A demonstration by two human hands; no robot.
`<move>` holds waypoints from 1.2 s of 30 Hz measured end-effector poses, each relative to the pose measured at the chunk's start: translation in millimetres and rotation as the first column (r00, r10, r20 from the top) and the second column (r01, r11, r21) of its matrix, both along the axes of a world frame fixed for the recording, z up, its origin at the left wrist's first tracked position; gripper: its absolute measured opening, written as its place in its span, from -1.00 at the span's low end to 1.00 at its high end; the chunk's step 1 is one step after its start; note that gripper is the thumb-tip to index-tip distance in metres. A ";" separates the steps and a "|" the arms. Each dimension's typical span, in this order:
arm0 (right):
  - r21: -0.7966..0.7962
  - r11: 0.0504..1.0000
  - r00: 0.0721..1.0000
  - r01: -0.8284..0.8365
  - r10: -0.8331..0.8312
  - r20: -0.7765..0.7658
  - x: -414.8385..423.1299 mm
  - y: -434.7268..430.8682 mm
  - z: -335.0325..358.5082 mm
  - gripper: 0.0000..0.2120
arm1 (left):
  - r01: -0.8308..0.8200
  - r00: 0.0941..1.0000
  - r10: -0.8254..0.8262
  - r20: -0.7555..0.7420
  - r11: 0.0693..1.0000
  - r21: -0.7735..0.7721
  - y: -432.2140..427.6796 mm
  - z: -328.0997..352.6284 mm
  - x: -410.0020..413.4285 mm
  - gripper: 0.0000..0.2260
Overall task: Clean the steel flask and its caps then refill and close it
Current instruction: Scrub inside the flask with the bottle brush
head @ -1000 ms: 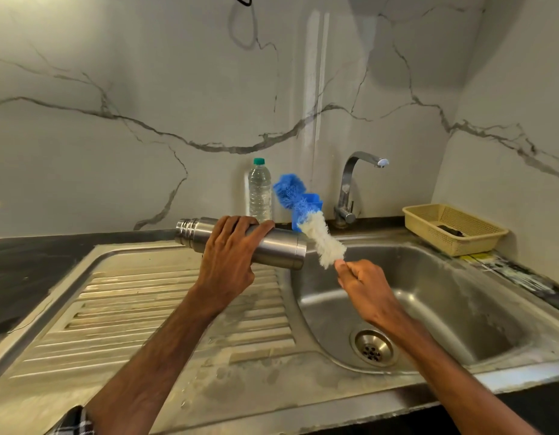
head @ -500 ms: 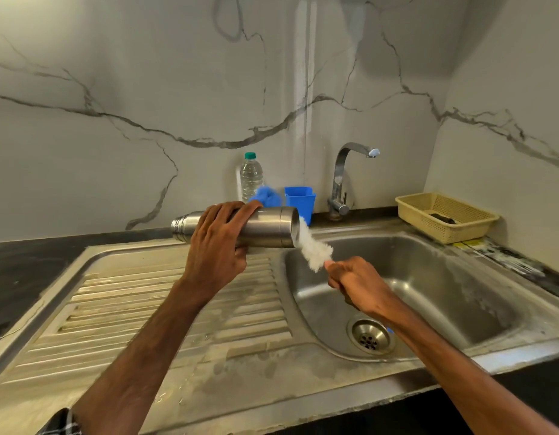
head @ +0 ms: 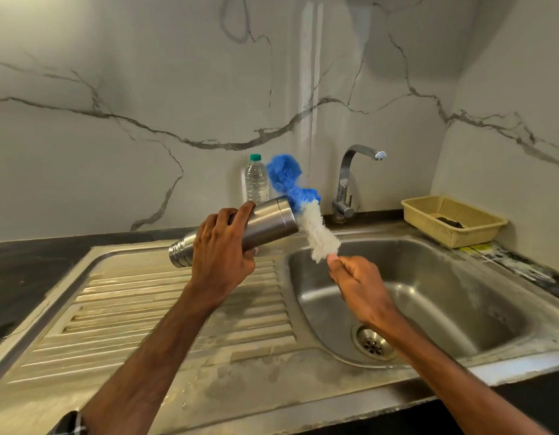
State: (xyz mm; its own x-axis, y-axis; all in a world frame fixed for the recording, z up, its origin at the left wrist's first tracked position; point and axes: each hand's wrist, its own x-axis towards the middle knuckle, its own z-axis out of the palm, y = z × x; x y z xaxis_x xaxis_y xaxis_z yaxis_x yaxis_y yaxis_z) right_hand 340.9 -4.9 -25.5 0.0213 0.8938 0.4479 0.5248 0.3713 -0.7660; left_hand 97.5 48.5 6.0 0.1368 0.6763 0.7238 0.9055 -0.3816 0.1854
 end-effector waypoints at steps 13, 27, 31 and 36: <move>-0.033 0.997 0.997 0.065 -0.063 0.035 -4.9 4.6 1.2 -0.51 | 0.003 0.999 -0.008 -0.053 0.996 -0.088 -3.3 -3.6 4.8 -0.18; -0.068 0.993 0.992 0.096 -0.089 0.088 4.3 4.3 4.2 -0.51 | 0.049 0.991 -0.059 -0.118 0.995 -0.082 -5.6 -4.0 8.6 -0.18; -0.023 0.998 0.996 0.050 -0.048 0.074 1.6 -1.3 -1.3 -0.50 | 0.005 0.999 -0.008 -0.037 0.995 -0.098 -2.1 0.8 0.9 -0.19; -0.103 0.994 0.997 0.045 -0.038 0.062 -6.0 1.8 -3.2 -0.47 | -0.013 1.000 0.012 -0.017 0.996 -0.087 0.0 -1.5 -5.3 -0.22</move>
State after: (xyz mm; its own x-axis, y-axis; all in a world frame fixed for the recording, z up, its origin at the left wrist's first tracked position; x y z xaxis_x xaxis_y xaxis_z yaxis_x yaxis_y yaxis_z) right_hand 334.9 -3.1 -28.8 0.0354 0.9347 0.3538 0.5839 0.2679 -0.7663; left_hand 92.3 48.5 4.6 0.1394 0.7385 0.6597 0.9134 -0.3532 0.2025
